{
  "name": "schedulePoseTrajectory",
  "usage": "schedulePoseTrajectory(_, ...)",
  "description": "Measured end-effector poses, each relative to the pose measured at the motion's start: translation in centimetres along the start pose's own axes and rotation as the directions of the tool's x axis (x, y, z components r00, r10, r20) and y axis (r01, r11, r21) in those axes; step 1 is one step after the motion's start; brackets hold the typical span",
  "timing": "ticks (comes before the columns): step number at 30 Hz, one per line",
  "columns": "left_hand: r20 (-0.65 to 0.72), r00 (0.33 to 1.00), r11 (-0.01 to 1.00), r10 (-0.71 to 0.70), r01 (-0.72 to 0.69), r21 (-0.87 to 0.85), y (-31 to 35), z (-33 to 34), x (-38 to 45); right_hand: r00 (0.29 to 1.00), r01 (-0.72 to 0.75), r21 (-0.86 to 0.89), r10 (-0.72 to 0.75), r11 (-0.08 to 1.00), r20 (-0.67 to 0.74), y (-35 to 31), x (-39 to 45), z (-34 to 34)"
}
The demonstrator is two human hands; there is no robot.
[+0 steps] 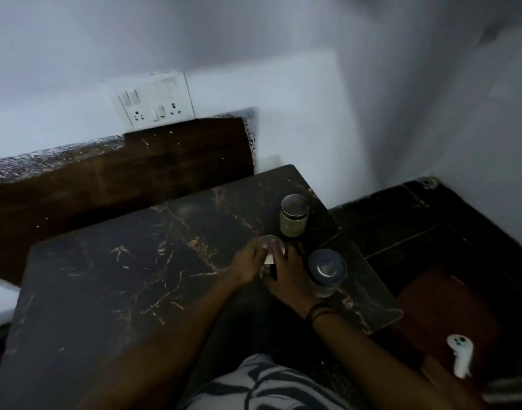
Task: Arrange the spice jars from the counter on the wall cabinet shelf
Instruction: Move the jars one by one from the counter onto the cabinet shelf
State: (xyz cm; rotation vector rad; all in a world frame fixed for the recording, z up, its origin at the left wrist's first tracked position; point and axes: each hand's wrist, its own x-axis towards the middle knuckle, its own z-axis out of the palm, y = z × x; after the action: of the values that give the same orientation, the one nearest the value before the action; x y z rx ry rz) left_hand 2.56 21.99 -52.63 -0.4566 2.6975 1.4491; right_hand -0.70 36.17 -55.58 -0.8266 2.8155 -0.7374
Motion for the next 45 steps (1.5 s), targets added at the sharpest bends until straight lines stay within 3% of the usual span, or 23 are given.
schedulePoseTrajectory(3,0.003,0.995,0.981,-0.097,0.096,-0.166,-0.3,0.6,0.3,0.996,-0.043,0.072,0.038,0.996,0.082,0.9,-0.4,1.5)
schedulePoseTrajectory(6,0.002,0.990,0.965,-0.143,0.140,-0.220,-0.1,0.8,0.7,0.997,-0.050,0.093,0.044,0.994,0.062,1.3,0.0,2.2)
schedulePoseTrajectory(9,-0.022,0.986,0.954,-0.167,0.156,-0.257,0.1,0.7,0.8,0.996,-0.083,0.319,0.086,0.944,0.004,1.2,1.0,1.6)
schedulePoseTrajectory(12,-0.107,0.953,0.882,-0.283,0.215,-0.418,0.1,0.2,0.9,0.984,-0.061,0.540,0.143,0.839,-0.111,0.6,1.8,0.0)
schedulePoseTrajectory(15,-0.213,0.944,0.879,-0.254,0.133,-0.457,0.1,-1.0,1.2,0.968,-0.011,0.710,0.184,0.704,-0.168,0.0,2.5,-1.7)
schedulePoseTrajectory(18,-0.235,0.949,0.882,-0.211,0.081,-0.464,0.3,-2.4,1.3,0.985,-0.025,0.845,0.155,0.535,-0.069,-0.3,3.3,-3.5)
schedulePoseTrajectory(24,0.007,0.979,0.628,-0.205,0.137,-0.766,1.5,-4.2,0.9,0.973,-0.183,0.962,0.175,0.202,0.149,-1.6,4.8,-5.0)
schedulePoseTrajectory(28,0.001,0.976,0.597,-0.219,0.135,-0.790,2.3,-4.4,0.2,0.934,-0.313,0.950,0.181,-0.002,0.308,-2.0,5.0,-4.9)
schedulePoseTrajectory(37,-0.028,0.949,0.540,-0.315,0.155,-0.827,1.8,-4.8,-1.5,0.898,-0.418,0.908,0.167,0.035,0.408,-3.4,4.8,-3.9)
schedulePoseTrajectory(45,-0.143,0.955,0.519,-0.259,0.013,-0.854,4.2,-8.2,-0.5,0.968,-0.242,0.946,0.116,0.215,0.221,-6.9,6.9,-7.6)
